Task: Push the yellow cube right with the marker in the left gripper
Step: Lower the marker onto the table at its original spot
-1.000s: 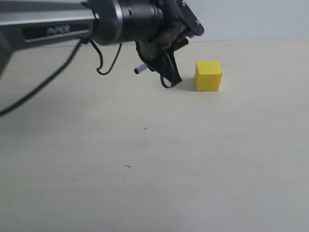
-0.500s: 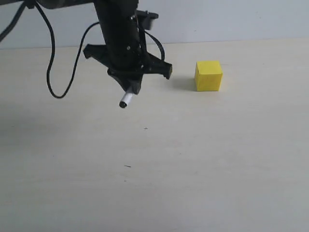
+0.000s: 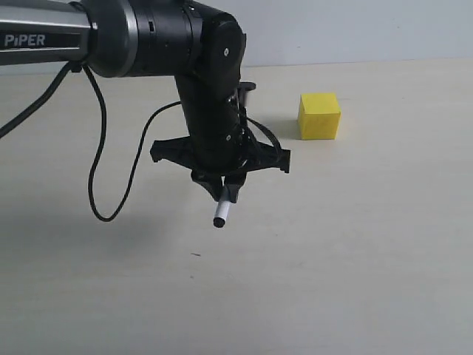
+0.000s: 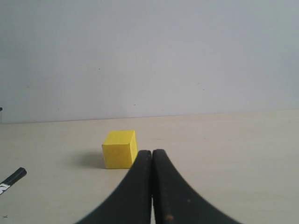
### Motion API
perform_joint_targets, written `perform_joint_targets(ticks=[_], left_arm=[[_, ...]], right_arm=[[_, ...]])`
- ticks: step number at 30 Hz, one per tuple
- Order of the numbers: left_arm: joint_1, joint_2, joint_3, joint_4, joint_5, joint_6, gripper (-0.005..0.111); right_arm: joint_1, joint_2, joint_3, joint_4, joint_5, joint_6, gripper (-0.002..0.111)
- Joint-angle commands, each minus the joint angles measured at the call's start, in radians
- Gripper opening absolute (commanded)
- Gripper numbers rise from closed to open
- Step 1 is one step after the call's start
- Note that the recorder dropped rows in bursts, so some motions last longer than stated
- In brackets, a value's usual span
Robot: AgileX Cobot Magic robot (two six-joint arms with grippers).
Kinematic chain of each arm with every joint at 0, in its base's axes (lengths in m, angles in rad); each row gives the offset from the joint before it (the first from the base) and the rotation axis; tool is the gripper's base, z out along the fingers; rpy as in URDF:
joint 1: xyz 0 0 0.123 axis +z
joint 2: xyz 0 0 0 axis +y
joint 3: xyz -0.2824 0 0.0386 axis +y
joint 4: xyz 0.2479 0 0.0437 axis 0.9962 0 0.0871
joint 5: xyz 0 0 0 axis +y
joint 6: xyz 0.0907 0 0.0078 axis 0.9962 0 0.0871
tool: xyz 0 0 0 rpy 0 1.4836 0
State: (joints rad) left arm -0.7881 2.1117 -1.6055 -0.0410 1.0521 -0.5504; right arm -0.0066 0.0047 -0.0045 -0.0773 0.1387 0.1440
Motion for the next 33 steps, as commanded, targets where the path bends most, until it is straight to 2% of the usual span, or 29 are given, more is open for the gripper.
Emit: perform_joint_targets(ticks=[1,9,21,33], left_arm=[[0.023,0.028,0.015,0.001,-0.044,-0.051,0.000],[0.040,0.046,0.062,0.080,-0.163,-0.162,0.000],[0.042,0.046,0.084,0.072,-0.263,-0.197,0.000],[0.042,0.094,0.084,0.064,-0.243,-0.208,0.000]], right_arm=[[-0.001,-0.005,0.004,-0.002,-0.005,-0.003,0.000],[-0.001,-0.005,0.004,-0.002,-0.005,-0.003,0.000],[-0.001,-0.005,0.004,-0.002,-0.005,-0.003,0.000],[-0.001,-0.005,0.004,-0.002,-0.005,-0.003,0.000]])
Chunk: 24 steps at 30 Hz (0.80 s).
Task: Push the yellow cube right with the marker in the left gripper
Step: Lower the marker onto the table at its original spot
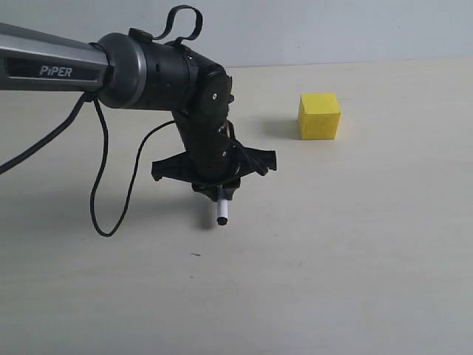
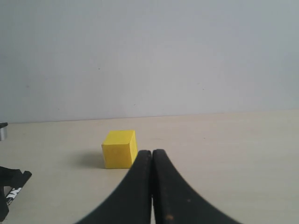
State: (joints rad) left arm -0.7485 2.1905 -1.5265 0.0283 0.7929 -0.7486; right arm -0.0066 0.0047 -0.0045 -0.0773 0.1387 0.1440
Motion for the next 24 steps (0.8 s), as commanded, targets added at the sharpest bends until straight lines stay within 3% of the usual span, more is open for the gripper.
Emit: perform_joint_targets(ticks=[1,16,24], left_arm=[[0.002,0.018,0.005,-0.005,0.022,-0.010,0.000],[0.000,0.018,0.005,0.003,0.041,0.034,0.001],[0.000,0.018,0.005,-0.008,0.039,0.034,0.035]], right_arm=[[-0.001,-0.005,0.004,-0.002,-0.005,-0.003,0.000],[-0.001,-0.005,0.004,-0.002,-0.005,-0.003,0.000],[-0.001,-0.005,0.004,-0.002,-0.005,-0.003,0.000]])
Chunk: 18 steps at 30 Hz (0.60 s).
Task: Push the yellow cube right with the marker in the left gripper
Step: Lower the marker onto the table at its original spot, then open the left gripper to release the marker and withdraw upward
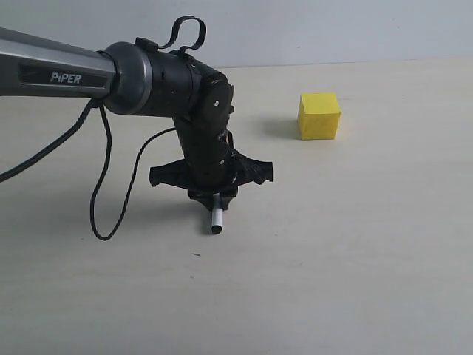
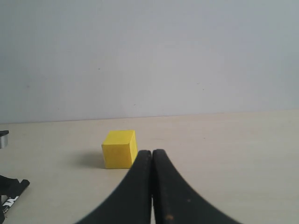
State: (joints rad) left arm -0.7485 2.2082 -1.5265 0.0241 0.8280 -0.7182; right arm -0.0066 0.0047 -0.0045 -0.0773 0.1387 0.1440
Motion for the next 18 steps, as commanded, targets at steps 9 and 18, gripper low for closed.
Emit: perform_joint_targets(ticks=[9,18], left_arm=[[0.000,0.000,0.005,-0.008,0.000,0.002,0.045],[0.005,-0.048,-0.118,-0.009,0.120,0.003,0.045]], right_arm=[[-0.001,-0.005,0.004,-0.002,-0.005,-0.001,0.000],[-0.001,-0.005,0.004,-0.002,-0.005,-0.003,0.000]])
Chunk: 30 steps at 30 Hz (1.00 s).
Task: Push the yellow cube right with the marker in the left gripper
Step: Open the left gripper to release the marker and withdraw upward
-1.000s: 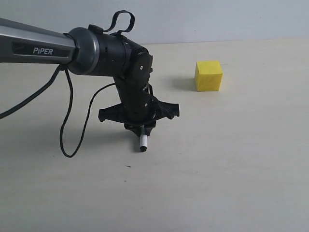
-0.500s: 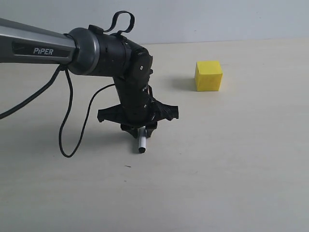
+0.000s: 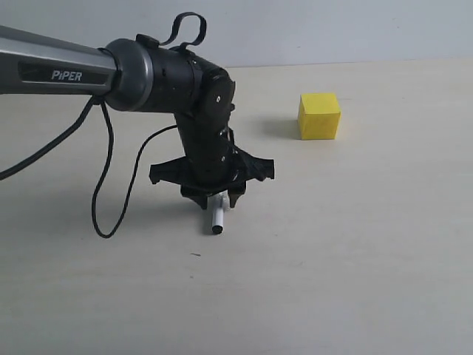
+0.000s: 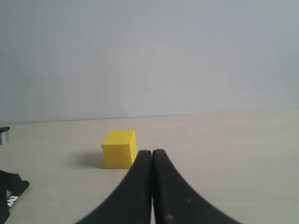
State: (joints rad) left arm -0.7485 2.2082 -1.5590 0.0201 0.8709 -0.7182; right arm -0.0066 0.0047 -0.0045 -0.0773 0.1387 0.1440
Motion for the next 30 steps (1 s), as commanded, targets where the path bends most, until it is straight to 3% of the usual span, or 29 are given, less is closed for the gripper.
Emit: perform_joint_targets(ticks=[1,4,7,8,13,16,22,26,30], left_arm=[[0.005,-0.064,-0.117,-0.005,0.107,0.013,0.045],[0.005,-0.119,-0.211,-0.003,0.154,0.091,0.038],[-0.020,-0.205,-0.233,0.110,0.133,0.122,0.003],[-0.037,-0.237,-0.222,0.191,0.123,0.107,0.001],[-0.127,-0.420,-0.050,0.422,-0.038,0.084,0.000],[-0.155,-0.549,0.078,0.406,-0.219,0.084,0.000],[-0.170,-0.823,0.316,0.390,-0.441,0.084,0.000],[-0.169,-1.038,0.502,0.386,-0.498,0.045,0.000],[-0.169,-1.187,0.574,0.386,-0.498,0.045,0.000]], right_arm=[[-0.001,-0.005,0.004,-0.002,-0.005,-0.003,0.000],[-0.001,-0.005,0.004,-0.002,-0.005,-0.003,0.000],[-0.001,-0.005,0.004,-0.002,-0.005,-0.003,0.000],[-0.001,-0.005,0.004,-0.002,-0.005,-0.003,0.000],[-0.001,-0.005,0.004,-0.002,-0.005,-0.003,0.000],[-0.001,-0.005,0.004,-0.002,-0.005,-0.003,0.000],[-0.001,-0.005,0.004,-0.002,-0.005,-0.001,0.000],[-0.001,-0.005,0.004,-0.002,-0.005,-0.001,0.000],[-0.001,-0.005,0.004,-0.002,-0.005,-0.001,0.000]])
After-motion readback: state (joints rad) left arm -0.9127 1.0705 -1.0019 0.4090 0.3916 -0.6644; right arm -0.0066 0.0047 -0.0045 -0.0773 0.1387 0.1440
